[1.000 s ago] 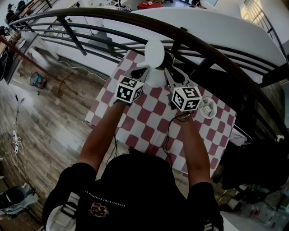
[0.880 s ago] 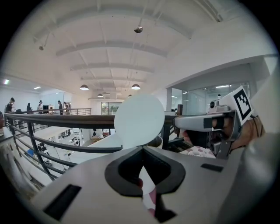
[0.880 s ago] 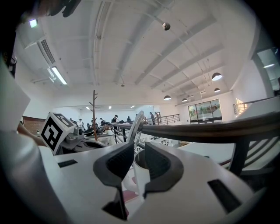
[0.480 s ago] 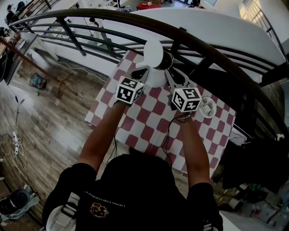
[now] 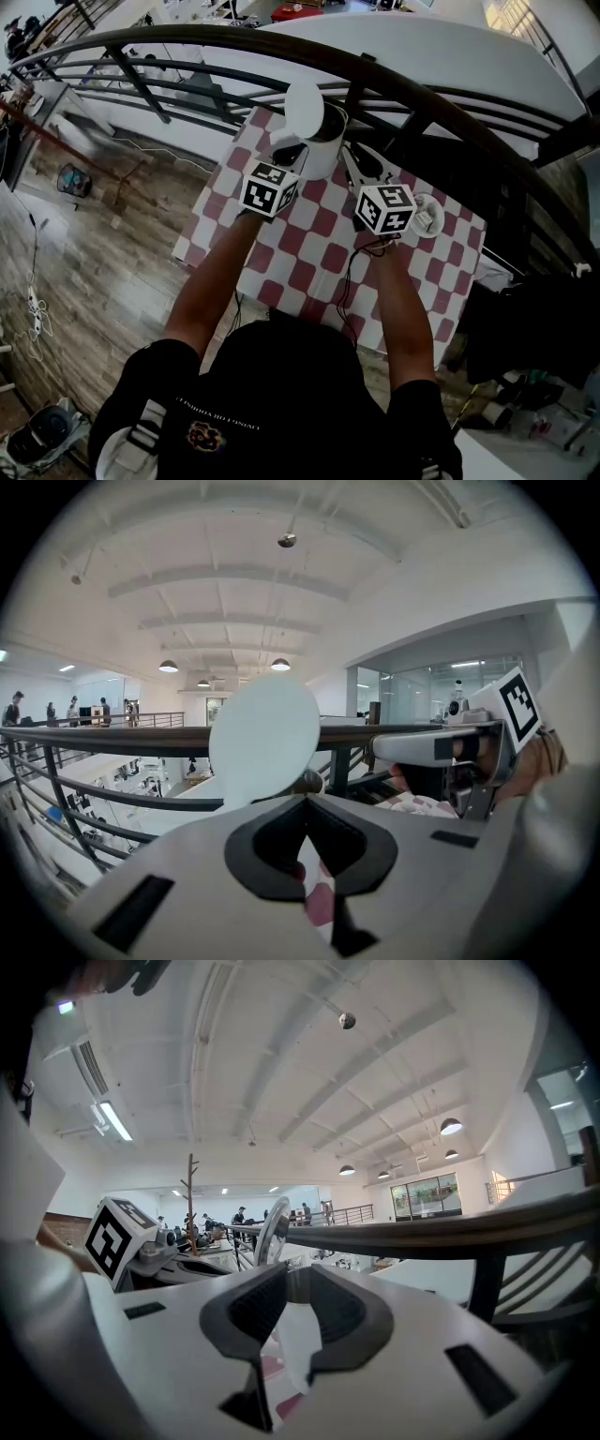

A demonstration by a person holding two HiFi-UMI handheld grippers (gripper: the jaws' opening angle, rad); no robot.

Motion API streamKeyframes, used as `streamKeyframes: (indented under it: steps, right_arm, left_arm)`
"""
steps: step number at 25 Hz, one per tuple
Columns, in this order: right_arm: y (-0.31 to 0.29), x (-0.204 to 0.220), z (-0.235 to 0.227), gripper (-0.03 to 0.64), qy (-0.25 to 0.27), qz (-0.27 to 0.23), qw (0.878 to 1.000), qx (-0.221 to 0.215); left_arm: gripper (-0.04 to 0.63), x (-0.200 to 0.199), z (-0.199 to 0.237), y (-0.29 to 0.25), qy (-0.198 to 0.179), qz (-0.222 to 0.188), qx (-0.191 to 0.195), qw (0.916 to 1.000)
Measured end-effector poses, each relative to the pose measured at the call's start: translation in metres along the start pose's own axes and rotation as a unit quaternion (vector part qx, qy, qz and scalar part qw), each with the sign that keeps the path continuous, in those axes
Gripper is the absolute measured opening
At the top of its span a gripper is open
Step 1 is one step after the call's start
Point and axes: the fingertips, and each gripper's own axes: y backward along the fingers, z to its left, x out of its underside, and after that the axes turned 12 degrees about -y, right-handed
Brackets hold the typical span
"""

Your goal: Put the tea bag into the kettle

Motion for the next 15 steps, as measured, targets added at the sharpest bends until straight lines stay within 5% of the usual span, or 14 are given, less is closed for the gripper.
streamKeyframes:
  steps: [15]
  right_arm:
    - [0.082,-0.002,-0.069,0.084,-0.016,-0.022,0.996,0.086]
  left_arm:
    - [-0.002,-0.028,-0.081,-0.049,-0.027,-0.013,0.075,0.9967]
